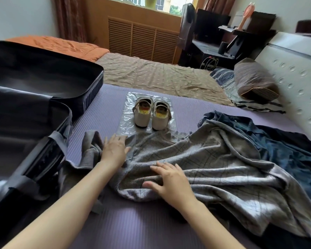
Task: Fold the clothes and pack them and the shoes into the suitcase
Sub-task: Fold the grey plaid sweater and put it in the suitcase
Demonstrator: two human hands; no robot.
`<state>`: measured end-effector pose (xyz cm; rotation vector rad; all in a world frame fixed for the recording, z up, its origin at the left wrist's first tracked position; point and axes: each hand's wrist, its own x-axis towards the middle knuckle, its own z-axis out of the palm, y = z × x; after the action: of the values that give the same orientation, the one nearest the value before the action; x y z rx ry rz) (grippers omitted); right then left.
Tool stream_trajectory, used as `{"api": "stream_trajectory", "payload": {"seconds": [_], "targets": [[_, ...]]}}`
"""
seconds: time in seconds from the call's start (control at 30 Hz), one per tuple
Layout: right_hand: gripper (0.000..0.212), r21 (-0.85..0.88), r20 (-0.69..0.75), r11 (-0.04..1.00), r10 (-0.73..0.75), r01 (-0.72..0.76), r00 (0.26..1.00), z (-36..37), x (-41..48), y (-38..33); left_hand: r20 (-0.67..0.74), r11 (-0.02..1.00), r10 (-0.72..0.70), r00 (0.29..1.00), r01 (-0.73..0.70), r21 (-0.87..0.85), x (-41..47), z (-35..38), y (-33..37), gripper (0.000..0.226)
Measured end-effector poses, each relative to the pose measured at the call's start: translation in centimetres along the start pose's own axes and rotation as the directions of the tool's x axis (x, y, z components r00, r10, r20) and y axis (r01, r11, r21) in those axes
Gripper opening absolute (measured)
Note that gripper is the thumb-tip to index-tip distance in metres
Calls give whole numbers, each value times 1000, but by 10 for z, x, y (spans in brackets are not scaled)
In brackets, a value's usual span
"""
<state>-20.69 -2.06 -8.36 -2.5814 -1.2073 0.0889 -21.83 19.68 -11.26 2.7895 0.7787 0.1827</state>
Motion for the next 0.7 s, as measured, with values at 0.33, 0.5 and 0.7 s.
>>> {"api": "stream_trajectory", "payload": {"seconds": [0.33, 0.5, 0.7], "targets": [[15, -109, -213, 993, -56, 33, 975, 37, -5, -3, -134, 956, -162, 978, 122, -267, 25, 13, -16, 27], [29, -31, -295, 995, -95, 90, 951, 44, -3, -12, -226, 868, -292, 929, 158, -471, 29, 0, -20, 27], [30, 27, -333, 988, -136, 154, 933, 48, 6, -49, -404, 873, -409, 818, 222, -435, 39, -36, -41, 14]]}}
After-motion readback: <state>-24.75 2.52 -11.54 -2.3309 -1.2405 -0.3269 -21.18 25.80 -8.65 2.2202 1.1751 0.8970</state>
